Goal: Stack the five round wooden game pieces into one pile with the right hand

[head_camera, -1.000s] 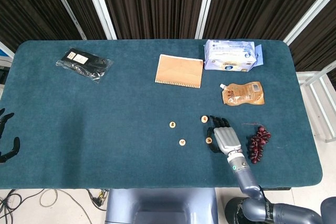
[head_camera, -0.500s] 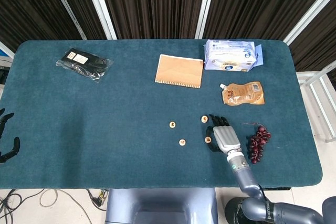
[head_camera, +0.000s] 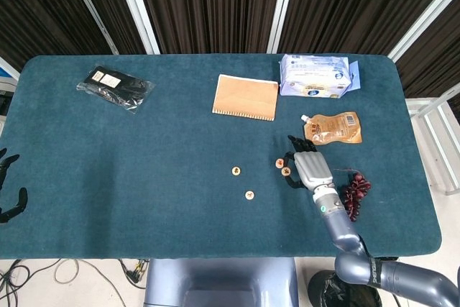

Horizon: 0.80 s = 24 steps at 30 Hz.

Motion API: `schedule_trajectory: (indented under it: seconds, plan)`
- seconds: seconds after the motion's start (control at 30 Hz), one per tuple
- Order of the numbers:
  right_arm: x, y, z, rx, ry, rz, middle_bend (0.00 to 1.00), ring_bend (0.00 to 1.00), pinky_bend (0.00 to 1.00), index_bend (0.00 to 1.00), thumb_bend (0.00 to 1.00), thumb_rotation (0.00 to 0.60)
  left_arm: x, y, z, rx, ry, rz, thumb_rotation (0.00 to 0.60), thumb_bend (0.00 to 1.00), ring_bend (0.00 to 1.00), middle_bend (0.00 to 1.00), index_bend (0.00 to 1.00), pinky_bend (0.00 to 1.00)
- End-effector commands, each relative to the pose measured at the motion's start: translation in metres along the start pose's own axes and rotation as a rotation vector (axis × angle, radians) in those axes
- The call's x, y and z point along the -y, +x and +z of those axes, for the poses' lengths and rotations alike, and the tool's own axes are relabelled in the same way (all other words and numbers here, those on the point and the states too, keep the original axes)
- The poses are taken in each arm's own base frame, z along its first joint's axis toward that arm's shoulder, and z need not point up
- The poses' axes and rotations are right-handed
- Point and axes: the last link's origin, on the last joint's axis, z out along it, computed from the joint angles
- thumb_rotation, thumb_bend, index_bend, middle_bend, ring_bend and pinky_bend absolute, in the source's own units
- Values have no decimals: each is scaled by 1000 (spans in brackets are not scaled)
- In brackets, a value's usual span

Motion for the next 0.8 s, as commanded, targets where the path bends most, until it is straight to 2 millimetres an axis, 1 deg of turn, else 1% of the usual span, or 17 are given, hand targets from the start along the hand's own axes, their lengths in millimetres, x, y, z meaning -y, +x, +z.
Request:
schedule_trajectory:
  seconds: [0.03,0.1,0.3,0.43,0.8]
  plan:
    - [7,-1,14,16,0,-10,0,0,0,555,417,600,0,0,0,1,1,0,600,485,0,0,143,0]
    - [9,-4,24,25,-6,-14,0,0,0,555,417,600,0,0,0,0,1,1,600,485,0,0,143,0]
    - [10,-11,41,38,-32,-28,0,0,0,555,416,600,1,0,1,0,2,-2,600,485,0,0,143,0]
    - [6,-12,45,42,-49,-29,0,0,0,555,416,600,1,0,1,0,1,-2,600,485,0,0,143,0]
    - [3,-13,48,47,-58,-32,0,0,0,555,417,600,1,0,1,2,1,1,600,485,0,0,143,0]
